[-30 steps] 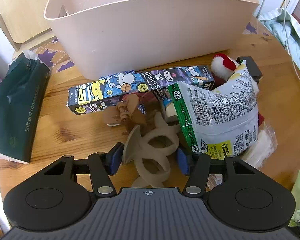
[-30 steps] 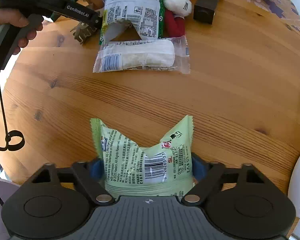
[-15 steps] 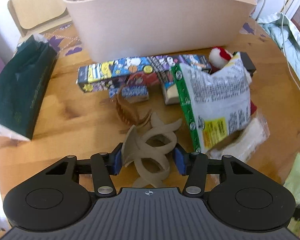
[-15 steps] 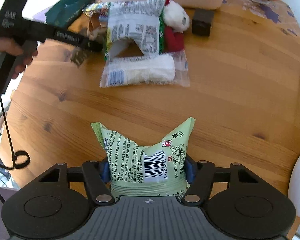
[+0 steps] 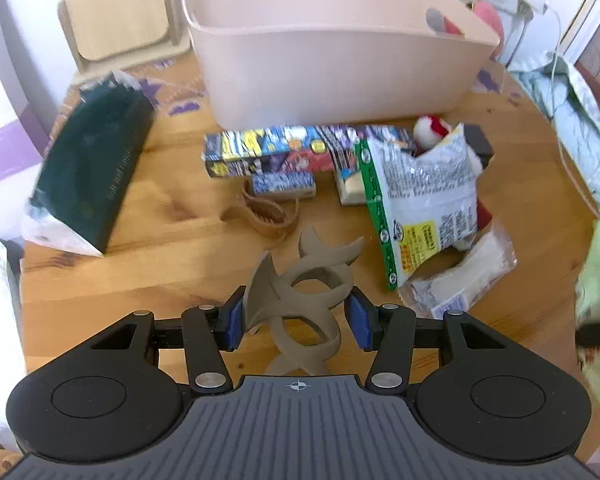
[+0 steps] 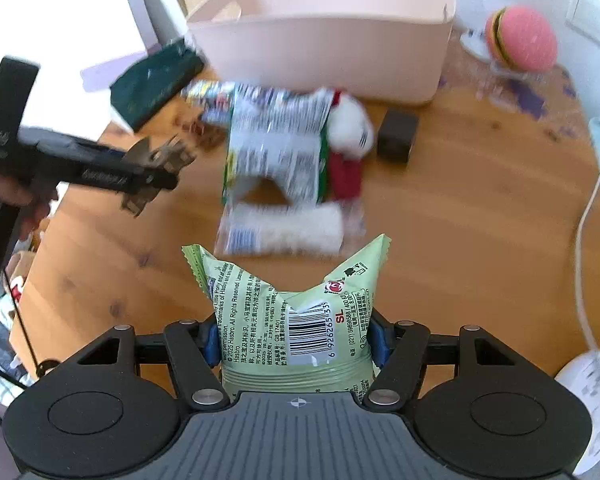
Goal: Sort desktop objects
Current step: 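Grasp the beige claw clip with the left tool and lift it, then carry the snack bag and claw clip over the basket and release both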
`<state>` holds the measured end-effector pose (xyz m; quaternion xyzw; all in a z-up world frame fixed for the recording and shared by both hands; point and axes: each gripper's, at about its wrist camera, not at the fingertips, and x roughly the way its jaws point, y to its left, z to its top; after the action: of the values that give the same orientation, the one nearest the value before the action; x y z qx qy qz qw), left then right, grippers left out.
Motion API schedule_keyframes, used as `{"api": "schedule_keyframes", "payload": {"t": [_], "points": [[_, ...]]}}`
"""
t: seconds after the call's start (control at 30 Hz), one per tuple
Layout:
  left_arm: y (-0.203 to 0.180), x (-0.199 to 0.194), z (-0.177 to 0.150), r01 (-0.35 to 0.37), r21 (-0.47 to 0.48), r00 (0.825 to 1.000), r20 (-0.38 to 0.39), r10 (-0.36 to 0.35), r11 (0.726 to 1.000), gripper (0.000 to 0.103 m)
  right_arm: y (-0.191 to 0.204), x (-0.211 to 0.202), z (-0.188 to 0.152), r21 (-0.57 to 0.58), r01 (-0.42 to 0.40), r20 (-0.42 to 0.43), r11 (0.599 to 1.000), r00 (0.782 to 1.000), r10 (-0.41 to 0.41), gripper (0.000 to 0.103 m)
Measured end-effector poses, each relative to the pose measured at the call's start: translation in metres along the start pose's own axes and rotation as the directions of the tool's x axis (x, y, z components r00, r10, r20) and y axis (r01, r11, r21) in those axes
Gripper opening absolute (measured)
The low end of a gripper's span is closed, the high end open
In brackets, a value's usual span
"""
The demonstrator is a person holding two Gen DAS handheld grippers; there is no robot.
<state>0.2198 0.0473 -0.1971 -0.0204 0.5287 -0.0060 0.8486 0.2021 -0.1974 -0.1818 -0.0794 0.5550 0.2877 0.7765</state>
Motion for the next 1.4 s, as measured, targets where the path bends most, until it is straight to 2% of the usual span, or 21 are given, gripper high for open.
{"api": "schedule_keyframes", "payload": {"t": [0.27, 0.43, 0.77, 0.87, 1.03, 1.17, 1.4], "points": [[0.005, -0.033, 0.024, -0.005, -0.007, 0.996, 0.091, 0.005, 1.000, 0.052, -0.012, -0.026, 0.035, -0.022, 0.031, 0.098, 0.999, 0.995, -0.028, 0.063], [0.006, -0.050, 0.047, -0.001, -0.018, 0.987, 0.160, 0.003, 1.000, 0.052, -0.018, -0.040, 0.058, -0.035, 0.045, 0.162, 0.998, 0.986, -0.039, 0.063], [0.010, -0.073, 0.104, -0.021, -0.023, 0.954, 0.300, 0.027, 1.000, 0.052, -0.027, -0.061, 0.113, -0.047, 0.069, 0.295, 0.997, 0.954, -0.052, 0.063], [0.013, -0.072, 0.124, -0.029, -0.031, 0.943, 0.330, 0.038, 0.999, 0.052, -0.032, -0.065, 0.135, -0.033, 0.039, 0.325, 0.999, 0.945, -0.026, 0.063], [0.015, -0.061, 0.159, -0.060, -0.045, 0.926, 0.371, 0.072, 0.997, 0.052, -0.032, -0.062, 0.173, -0.072, 0.111, 0.378, 0.991, 0.923, -0.076, 0.064], [0.015, -0.044, 0.184, -0.066, -0.039, 0.930, 0.358, 0.076, 0.997, 0.052, -0.031, -0.052, 0.199, -0.089, 0.144, 0.396, 0.986, 0.913, -0.098, 0.064], [0.011, 0.000, 0.208, -0.085, -0.024, 0.953, 0.290, 0.089, 0.996, 0.052, -0.039, -0.009, 0.242, -0.087, 0.155, 0.360, 0.984, 0.926, -0.114, 0.064]]}}
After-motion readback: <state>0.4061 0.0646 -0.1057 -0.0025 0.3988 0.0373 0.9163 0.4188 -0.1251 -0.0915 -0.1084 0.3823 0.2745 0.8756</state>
